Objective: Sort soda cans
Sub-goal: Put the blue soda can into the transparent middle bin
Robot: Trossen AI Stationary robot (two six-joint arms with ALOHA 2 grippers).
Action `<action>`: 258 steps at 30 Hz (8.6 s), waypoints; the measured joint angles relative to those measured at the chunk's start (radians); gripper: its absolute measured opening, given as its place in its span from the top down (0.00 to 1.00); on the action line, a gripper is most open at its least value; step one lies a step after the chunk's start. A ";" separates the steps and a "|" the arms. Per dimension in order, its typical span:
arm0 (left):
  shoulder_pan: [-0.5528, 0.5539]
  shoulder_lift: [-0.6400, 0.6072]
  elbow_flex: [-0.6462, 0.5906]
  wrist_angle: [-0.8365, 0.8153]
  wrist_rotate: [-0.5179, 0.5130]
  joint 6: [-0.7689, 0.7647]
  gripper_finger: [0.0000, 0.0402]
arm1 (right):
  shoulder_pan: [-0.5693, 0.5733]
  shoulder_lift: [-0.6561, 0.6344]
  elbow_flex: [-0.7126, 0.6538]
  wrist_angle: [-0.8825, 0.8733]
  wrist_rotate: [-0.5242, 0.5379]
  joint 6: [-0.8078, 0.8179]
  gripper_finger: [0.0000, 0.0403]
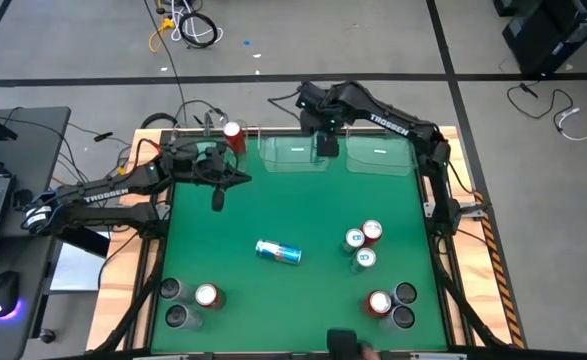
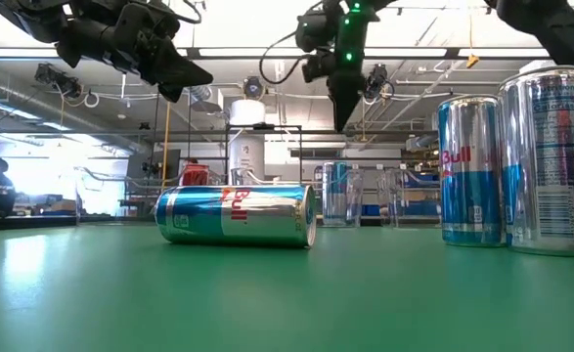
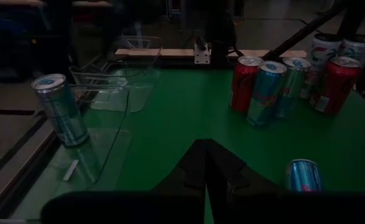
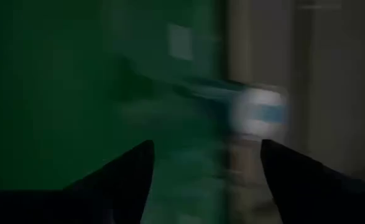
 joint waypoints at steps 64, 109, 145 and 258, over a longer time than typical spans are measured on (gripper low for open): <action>-0.224 0.000 0.000 -0.056 0.030 -0.028 0.98 | 0.782 0.005 -0.790 0.982 0.067 0.916 0.46; -0.531 0.715 0.000 0.557 -0.347 -0.220 0.98 | 0.625 0.005 -0.231 -0.031 -0.026 0.576 0.45; -0.543 0.840 0.001 0.758 -0.307 -0.237 0.98 | 0.566 0.005 -0.231 0.250 -0.032 0.531 0.51; -0.323 0.357 0.013 0.457 -0.131 -0.270 0.98 | 0.567 0.005 -0.144 0.164 0.026 0.575 0.26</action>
